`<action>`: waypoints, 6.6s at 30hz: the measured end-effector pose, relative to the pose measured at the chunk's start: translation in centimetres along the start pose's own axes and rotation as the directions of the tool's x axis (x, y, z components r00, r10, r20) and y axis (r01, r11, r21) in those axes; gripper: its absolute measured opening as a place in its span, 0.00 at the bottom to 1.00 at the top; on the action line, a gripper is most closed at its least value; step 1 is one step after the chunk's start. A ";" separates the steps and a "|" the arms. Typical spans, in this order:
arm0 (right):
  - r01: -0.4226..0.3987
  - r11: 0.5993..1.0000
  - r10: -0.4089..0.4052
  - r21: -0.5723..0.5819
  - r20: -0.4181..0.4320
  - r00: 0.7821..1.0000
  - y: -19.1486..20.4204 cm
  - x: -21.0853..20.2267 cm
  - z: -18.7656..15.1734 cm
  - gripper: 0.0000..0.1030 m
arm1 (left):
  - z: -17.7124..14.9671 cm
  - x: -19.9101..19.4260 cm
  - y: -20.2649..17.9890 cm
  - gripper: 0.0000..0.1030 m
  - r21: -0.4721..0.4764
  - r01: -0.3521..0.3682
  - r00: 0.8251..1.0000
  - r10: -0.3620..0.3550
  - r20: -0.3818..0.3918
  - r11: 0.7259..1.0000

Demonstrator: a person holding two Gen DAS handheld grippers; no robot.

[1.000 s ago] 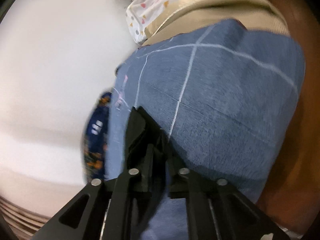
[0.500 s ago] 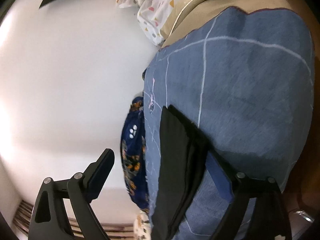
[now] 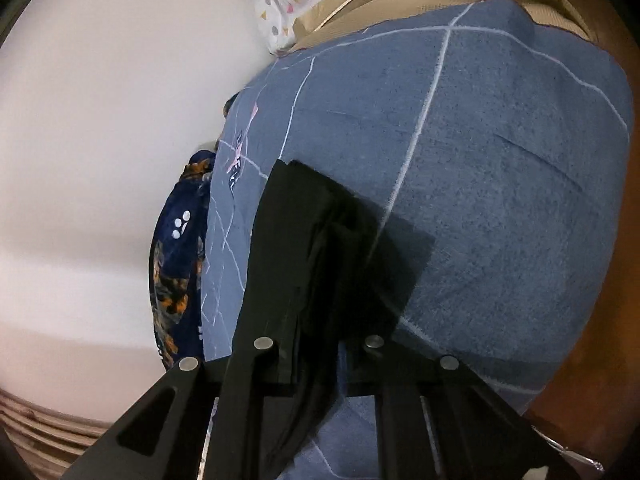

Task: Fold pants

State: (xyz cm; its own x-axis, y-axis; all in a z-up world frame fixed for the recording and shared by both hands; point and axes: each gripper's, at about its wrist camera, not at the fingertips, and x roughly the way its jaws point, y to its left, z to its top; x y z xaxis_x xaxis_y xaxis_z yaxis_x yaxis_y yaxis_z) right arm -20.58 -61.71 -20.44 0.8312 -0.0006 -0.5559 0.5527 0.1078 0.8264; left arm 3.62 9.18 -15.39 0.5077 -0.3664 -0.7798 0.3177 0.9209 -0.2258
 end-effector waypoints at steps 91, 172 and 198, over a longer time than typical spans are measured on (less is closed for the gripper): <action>0.046 0.670 -0.264 -0.741 -0.179 0.948 15.2 10.2 -20.4 0.15 | -1.1 2.1 -0.4 0.87 0.119 -0.267 0.959 0.276 -0.068 0.956; -0.102 0.450 -0.323 -0.887 -0.268 0.908 19.1 13.4 -30.1 0.15 | -1.5 2.9 -1.0 0.89 0.173 -0.269 0.954 0.287 -0.089 0.948; -0.107 0.448 -0.324 -0.887 -0.273 0.906 19.4 13.7 -30.7 0.15 | -1.5 3.0 -1.0 0.90 0.177 -0.272 0.953 0.291 -0.089 0.946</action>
State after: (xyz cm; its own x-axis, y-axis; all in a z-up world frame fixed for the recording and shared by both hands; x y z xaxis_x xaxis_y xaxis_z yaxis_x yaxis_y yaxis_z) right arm -0.31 -29.10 -14.77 0.5572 0.2360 -0.7961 0.1060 0.9307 0.3501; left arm 3.61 7.34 -18.40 0.5044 -0.0696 -0.8606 0.3041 0.9472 0.1017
